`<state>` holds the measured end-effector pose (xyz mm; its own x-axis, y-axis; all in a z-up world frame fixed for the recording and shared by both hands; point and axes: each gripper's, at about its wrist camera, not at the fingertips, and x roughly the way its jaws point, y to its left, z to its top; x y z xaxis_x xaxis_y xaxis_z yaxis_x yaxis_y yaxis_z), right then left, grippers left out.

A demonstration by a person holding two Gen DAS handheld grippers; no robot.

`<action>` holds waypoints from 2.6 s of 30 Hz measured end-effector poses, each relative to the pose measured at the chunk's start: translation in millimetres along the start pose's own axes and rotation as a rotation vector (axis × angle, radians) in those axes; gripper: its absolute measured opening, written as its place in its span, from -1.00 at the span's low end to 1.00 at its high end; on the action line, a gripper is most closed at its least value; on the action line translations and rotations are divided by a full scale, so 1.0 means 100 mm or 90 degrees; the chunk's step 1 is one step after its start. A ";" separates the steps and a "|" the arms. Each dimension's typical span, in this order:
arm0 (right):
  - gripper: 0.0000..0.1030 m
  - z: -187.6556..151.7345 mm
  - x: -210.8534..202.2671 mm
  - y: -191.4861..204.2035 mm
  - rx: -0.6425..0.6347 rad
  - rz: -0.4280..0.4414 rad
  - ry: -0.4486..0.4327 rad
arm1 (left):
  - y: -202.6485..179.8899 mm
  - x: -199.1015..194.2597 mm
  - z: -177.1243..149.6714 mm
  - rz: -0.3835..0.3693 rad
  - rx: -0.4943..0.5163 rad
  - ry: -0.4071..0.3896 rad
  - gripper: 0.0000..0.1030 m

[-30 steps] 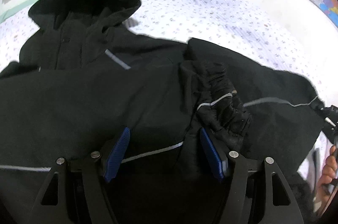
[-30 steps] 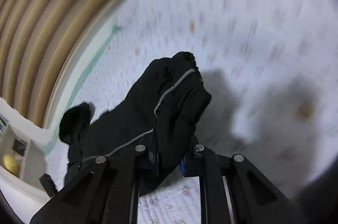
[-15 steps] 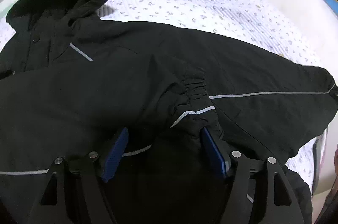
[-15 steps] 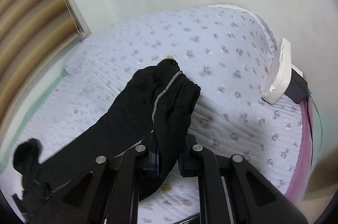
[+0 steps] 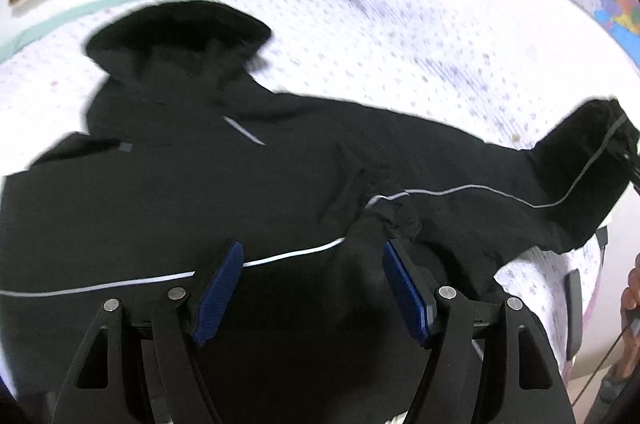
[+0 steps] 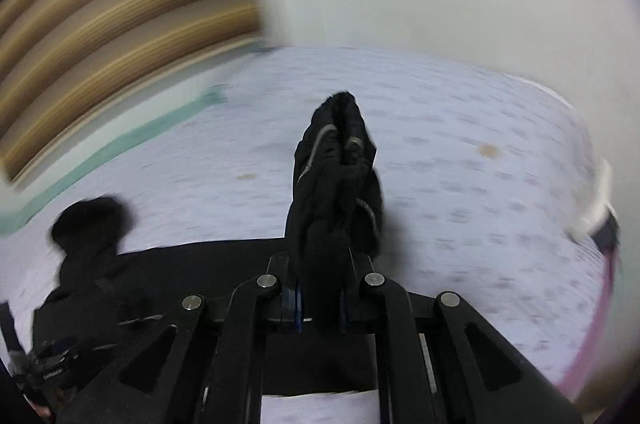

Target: Fold large clothes

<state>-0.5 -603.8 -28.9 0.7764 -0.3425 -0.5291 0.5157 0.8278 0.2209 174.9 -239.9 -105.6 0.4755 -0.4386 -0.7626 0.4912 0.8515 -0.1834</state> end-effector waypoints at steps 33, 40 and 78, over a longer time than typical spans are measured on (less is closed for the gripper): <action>0.16 -2.47 0.80 5.08 -0.360 0.374 0.317 | 2.52 -1.41 -1.03 0.085 -0.201 -0.087 0.42; 0.24 -1.89 0.44 4.41 -0.293 0.454 0.237 | 2.58 -1.24 -0.87 -0.077 -0.222 -0.091 0.42; 0.50 -1.50 1.44 2.85 -0.271 0.126 0.258 | 2.60 -0.56 -0.46 0.035 -0.206 -0.018 -0.30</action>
<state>204.0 -350.9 -165.1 0.6001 -0.0374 -0.7990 0.1214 0.9916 0.0447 243.1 19.3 -139.2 0.5176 -0.3931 -0.7600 0.2083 0.9194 -0.3336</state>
